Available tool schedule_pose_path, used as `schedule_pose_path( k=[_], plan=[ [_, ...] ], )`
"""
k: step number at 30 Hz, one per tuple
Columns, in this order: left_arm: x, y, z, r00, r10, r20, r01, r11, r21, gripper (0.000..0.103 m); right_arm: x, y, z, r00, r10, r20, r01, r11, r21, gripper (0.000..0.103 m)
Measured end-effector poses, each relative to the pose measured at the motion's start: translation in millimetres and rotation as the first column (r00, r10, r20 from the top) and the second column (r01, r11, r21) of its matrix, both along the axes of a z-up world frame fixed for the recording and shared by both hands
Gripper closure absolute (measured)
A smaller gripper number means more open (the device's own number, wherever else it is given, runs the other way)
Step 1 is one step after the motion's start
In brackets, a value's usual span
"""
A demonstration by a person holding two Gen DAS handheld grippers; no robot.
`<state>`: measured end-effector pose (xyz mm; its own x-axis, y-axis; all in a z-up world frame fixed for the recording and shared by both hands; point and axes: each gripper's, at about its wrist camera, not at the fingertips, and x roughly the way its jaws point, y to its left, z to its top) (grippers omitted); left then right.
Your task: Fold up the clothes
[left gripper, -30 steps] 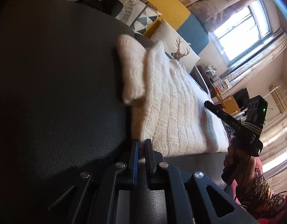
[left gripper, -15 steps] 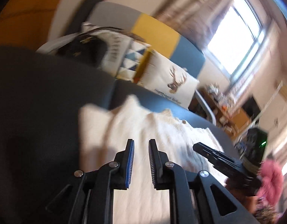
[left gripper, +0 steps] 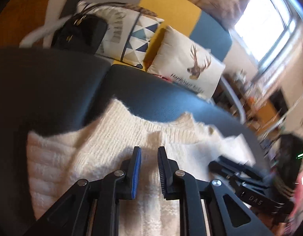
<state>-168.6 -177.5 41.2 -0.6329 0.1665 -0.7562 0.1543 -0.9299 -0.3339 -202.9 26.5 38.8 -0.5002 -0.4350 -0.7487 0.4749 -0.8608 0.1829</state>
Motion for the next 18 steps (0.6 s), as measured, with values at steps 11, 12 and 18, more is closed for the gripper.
schedule_pose_path(
  k=[11,12,18],
  plan=[
    [-6.0,16.9,2.6,0.999,-0.047,-0.026,0.043,0.987,-0.153,0.103,-12.3,15.4,-9.5,0.997,-0.064,0.053,0.069,0.993,-0.100,0.097],
    [-6.2,15.7,5.2,0.998,-0.038,-0.040,0.032,0.989,-0.143,0.103,-12.5,16.4,-8.2,0.996,-0.071,0.051,0.076,0.991,-0.110,0.097],
    [-6.2,10.3,26.5,0.991,-0.044,-0.129,0.029,0.993,-0.117,0.103,-9.0,19.2,4.6,0.997,-0.080,0.003,0.080,0.987,-0.139,0.097]
  ],
)
